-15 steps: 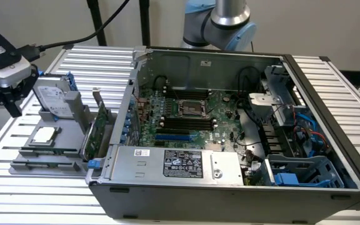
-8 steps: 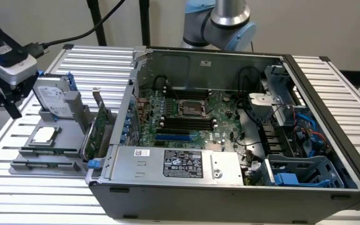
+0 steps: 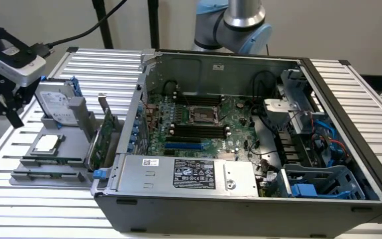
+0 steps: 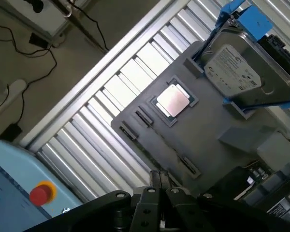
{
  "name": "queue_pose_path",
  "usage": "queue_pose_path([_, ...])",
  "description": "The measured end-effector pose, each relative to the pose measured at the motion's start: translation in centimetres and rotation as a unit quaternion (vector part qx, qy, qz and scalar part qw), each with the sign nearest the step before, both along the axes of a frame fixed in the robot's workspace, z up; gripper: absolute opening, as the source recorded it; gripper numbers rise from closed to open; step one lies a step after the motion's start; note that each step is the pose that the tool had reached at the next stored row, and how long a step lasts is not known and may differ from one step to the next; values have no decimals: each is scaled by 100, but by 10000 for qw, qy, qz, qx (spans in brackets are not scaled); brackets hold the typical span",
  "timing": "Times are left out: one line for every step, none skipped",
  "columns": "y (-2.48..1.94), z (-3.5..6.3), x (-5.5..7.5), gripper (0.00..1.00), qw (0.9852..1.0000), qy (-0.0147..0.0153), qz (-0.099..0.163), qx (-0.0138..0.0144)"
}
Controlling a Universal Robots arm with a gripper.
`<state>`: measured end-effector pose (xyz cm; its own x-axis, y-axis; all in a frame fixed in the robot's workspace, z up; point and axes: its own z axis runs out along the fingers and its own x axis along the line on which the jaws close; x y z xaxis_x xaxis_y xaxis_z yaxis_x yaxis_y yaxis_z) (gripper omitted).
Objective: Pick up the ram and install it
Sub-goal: 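Pick up the ram and move it above insertion slot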
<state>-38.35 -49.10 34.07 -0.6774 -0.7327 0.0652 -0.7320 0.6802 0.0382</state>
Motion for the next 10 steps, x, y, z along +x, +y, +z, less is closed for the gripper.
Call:
queue_pose_path([0,-6,0,0,10000,-1,90,0])
queue_pose_path([0,-11,0,0,9998,0,182,-1])
queue_pose_path([0,-17,0,0,9996,-1,275,-1])
queue_pose_path([0,-22,0,0,9993,0,364,-1])
queue_pose_path([0,-30,0,0,9990,-1,458,-1])
queue_pose_path([0,-36,0,0,9985,-6,544,-1])
queue_pose_path([0,-41,0,0,9980,-11,634,-2])
queue_pose_path([0,-48,0,0,9973,-17,733,-2])
queue_pose_path([0,-53,0,0,9966,-23,822,-2])
queue_pose_path([0,-59,0,0,9959,-32,909,-2])
